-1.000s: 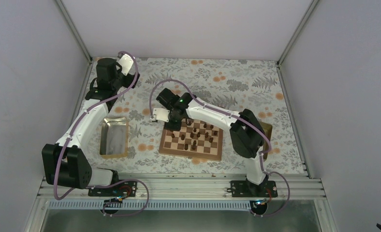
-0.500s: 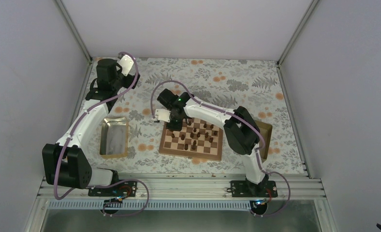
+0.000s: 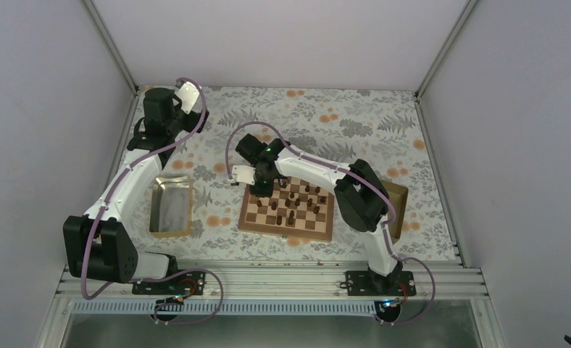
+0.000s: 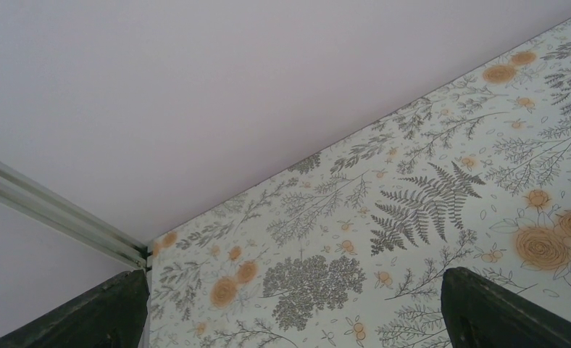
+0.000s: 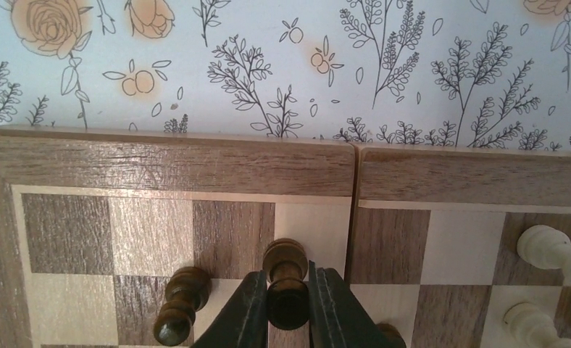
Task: Set up the chess pieces on the board
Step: Pick up the chess piece from the chessboard, then place the chess piece on the chessboard.
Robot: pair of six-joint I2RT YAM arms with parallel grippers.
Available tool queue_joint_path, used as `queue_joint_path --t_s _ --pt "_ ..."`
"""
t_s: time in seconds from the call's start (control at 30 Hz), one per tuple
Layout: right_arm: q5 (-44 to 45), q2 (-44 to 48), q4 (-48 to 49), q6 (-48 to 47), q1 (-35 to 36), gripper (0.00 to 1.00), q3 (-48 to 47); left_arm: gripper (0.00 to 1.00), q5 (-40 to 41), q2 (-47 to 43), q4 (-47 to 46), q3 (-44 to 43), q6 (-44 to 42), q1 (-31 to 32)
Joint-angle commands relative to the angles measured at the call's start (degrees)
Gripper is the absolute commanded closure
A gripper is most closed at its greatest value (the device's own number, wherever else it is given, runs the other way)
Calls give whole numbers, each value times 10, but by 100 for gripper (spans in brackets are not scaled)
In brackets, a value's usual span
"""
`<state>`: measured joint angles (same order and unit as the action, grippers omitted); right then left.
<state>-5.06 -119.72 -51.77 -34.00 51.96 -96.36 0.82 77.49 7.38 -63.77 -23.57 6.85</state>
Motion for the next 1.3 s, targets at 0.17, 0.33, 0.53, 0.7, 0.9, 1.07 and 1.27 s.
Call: queue_joint_path --t_s 0.17,0.33,0.53,0.7,0.9,1.07,1.27 --pt "-19 10 -27 2 4 91 -36 0 -8 -13 -15 5 -2 -4" --pt "-14 24 -42 5 38 91 -34 0 -7 -14 -15 4 -2 -5" --pt "-22 41 -50 5 71 90 -16 0 -7 -14 -14 5 -2 -6" --pt "-28 57 -48 7 90 90 8 0 -7 -13 -12 3 -2 -6" --pt "-31 62 -38 9 97 90 35 0 -7 -15 -11 3 -2 -6" --pt "-31 56 -25 8 97 90 49 0 -7 -16 -10 3 -2 -7" --pt "-39 52 -18 7 97 90 50 0 -8 -16 -10 3 -2 -7"
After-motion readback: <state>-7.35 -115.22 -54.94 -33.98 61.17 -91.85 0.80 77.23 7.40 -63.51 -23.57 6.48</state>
